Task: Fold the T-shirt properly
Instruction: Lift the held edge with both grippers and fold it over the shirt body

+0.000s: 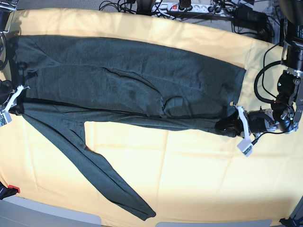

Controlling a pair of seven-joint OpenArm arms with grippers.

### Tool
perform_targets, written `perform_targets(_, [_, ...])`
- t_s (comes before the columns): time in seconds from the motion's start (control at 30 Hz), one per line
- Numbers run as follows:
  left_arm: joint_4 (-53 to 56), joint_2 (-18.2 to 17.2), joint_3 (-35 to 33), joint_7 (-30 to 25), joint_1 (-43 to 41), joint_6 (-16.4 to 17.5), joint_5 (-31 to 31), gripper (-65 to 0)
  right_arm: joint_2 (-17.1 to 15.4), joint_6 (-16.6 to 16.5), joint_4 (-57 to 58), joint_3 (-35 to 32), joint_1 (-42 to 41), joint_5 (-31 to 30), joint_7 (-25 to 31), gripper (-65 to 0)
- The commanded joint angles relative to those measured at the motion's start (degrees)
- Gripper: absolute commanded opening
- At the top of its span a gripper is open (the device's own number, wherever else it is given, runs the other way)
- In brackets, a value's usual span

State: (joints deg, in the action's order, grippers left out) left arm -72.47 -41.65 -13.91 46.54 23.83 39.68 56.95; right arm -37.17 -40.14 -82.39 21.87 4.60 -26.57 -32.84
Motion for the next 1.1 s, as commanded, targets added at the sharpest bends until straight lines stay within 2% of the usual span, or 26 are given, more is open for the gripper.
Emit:
perform_targets(0.0, [-0.94, -1.73, 0.66, -0.79, 1.77, 0.32, 2.10, -65.0, -2.05, 0.14, -1.03, 0.81, -0.96, -0.42, 0.22, -65.0])
perform_targets(0.2, [-1.01, -4.04, 0.66, 4.39, 2.05, 0.32, 9.57, -65.0, -4.09, 0.14, -1.05, 0.81, -0.96, -6.80, -6.67, -65.0])
perform_targets(0.33, [-1.01, -4.42, 0.66, 10.21, 2.05, 0.32, 14.51, -65.0, -5.51, 0.14, -1.05, 0.81, -0.92, -7.17, -9.05, -65.0])
perform_targets(0.5, [-1.01, -4.39, 0.66, 15.52, 2.05, 0.32, 18.14, -65.0, -5.70, 0.14, -1.05, 0.79, -0.92, -9.70, -14.08, -65.0])
perform_targets(0.7, [-1.01, -4.42, 0.66, 25.14, 2.08, 0.32, 24.35, -65.0, -5.81, 0.14, -1.05, 0.79, -0.92, -9.51, -15.80, -65.0])
perform_targets(0.8, [-1.01, -4.42, 0.66, 29.27, 2.05, 0.32, 25.51, -65.0, -5.84, 0.14, -1.05, 0.79, -0.90, -9.75, -17.88, -65.0])
perform_targets(1.07, [-0.98, -4.39, 0.66, 30.51, 1.60, 0.32, 26.12, -65.0, -5.79, 0.14, -1.03, 0.79, 1.29, -9.68, -18.69, -65.0])
